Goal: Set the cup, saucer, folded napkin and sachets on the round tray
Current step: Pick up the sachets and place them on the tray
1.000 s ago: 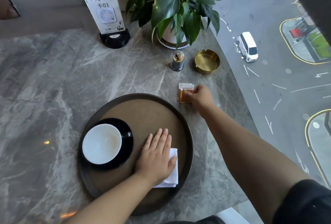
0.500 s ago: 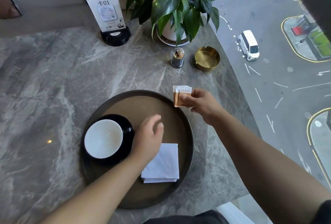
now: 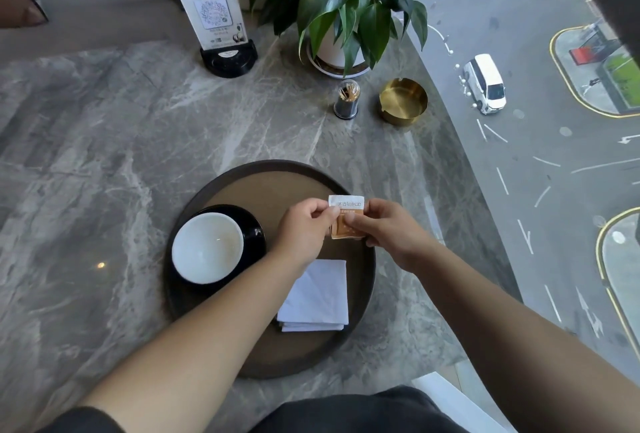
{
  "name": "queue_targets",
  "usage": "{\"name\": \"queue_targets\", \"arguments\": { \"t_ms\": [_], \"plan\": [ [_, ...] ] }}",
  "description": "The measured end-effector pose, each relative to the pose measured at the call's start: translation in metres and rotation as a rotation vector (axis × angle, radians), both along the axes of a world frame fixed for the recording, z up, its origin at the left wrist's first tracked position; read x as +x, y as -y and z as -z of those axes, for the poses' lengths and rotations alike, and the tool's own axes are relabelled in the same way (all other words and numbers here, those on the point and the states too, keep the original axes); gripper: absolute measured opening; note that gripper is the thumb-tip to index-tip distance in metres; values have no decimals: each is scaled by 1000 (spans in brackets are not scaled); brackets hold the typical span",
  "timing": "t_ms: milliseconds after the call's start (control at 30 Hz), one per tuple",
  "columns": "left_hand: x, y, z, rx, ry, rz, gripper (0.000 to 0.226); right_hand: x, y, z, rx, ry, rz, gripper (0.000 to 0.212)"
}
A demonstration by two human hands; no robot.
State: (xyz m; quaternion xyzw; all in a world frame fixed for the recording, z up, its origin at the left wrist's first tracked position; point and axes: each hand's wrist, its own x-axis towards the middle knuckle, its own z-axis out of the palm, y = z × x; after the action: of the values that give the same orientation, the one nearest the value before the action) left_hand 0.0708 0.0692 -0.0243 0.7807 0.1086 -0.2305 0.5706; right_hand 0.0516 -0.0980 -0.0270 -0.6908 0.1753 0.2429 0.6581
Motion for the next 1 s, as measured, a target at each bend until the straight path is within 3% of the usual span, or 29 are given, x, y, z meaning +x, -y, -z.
{"name": "queue_targets", "arguments": {
  "t_ms": [300,600,1000],
  "plan": [
    [-3,-14,10,146,84,34,17,1,-15,1,-105,43,78,18],
    [3,-15,31,360,71,-14,14,14,-43,25,-675,141,-83,17],
    [10,-11,36,641,125,155,20,21,-52,29,-940,75,-225,30]
  ]
}}
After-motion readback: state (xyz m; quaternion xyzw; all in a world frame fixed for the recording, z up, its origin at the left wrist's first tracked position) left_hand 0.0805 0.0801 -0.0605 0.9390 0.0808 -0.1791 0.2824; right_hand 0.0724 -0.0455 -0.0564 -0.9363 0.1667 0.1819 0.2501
